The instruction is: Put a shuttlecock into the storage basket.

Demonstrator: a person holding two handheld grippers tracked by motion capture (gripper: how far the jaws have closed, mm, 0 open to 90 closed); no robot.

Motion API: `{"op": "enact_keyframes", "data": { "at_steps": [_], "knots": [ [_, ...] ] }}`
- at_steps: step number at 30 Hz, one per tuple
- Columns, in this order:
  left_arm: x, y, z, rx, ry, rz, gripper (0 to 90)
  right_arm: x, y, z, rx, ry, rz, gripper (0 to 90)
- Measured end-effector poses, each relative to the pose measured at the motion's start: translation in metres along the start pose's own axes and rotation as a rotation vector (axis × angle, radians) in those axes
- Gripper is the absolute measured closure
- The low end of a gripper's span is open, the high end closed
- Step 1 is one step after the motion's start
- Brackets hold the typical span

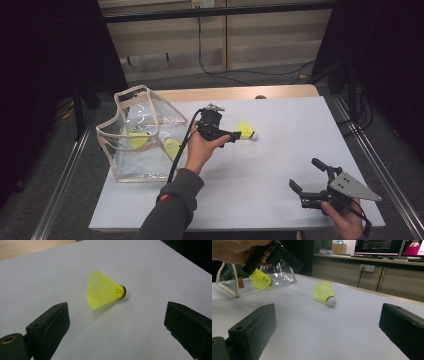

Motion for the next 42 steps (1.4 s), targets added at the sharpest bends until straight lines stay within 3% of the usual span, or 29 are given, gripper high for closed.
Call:
{"op": "enact_keyframes", "data": {
  "at_steps": [13,25,29,42],
  "knots": [
    [0.003,-0.003,-0.018,0.015,0.003,-0.005,6.5,0.000,0.000,0.000,-0.001,-0.002,0.001,1.1],
    [0.006,-0.006,-0.031,-0.001,-0.002,-0.016,7.4,0.000,0.001,0.000,-0.001,-0.002,0.001,1.1],
    [0.008,-0.007,-0.035,-0.012,0.004,-0.034,8.4,0.000,0.001,0.000,-0.003,-0.003,0.000,1.1],
    [0.010,-0.011,-0.048,-0.013,0.039,-0.024,10.9,0.001,0.001,-0.001,-0.004,-0.004,0.000,1.1]
  ]
}}
Point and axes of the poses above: each handheld gripper's, and its own axes: z roughly backward along the jaws, x roughly out of its underside, y roughly to its right, the point moved 2 cm from there along -z, roughly forward along the jaws, and after that the axes turned 11 degrees about z, right-handed, at the moved point
